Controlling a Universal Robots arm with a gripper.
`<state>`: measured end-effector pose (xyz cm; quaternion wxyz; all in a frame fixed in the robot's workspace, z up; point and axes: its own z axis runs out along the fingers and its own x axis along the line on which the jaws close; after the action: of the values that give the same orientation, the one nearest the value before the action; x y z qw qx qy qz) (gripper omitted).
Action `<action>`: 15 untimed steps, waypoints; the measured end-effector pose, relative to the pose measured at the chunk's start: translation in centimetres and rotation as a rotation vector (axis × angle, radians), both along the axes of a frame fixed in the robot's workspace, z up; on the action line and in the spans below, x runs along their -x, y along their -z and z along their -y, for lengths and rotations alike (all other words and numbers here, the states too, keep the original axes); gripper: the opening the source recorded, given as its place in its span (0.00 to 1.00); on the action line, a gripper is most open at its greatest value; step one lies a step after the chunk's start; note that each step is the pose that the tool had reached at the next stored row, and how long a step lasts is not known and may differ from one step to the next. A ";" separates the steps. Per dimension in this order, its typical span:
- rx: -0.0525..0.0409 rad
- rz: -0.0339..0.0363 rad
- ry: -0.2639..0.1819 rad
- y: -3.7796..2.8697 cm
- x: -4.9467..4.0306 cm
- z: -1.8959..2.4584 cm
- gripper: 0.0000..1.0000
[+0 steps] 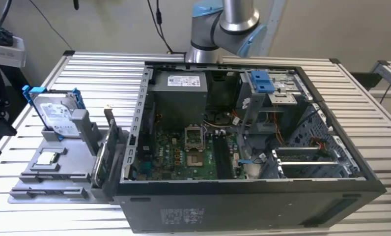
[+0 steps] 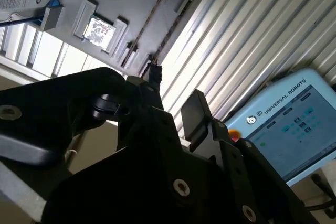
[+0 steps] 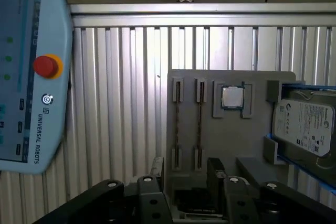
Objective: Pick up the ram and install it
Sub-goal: 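Pick up the ram and move it above insertion slot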
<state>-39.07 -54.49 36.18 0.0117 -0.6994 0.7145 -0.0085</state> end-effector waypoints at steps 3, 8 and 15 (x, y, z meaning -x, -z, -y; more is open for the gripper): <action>-0.0001 0.0001 0.000 0.00 0.00 0.00 0.48; -0.0002 0.0001 0.000 0.24 0.00 0.00 0.48; -0.0033 -0.0001 0.000 1.13 0.00 -0.01 0.48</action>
<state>-39.07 -54.47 35.05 0.0128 -0.6993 0.7147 -0.0073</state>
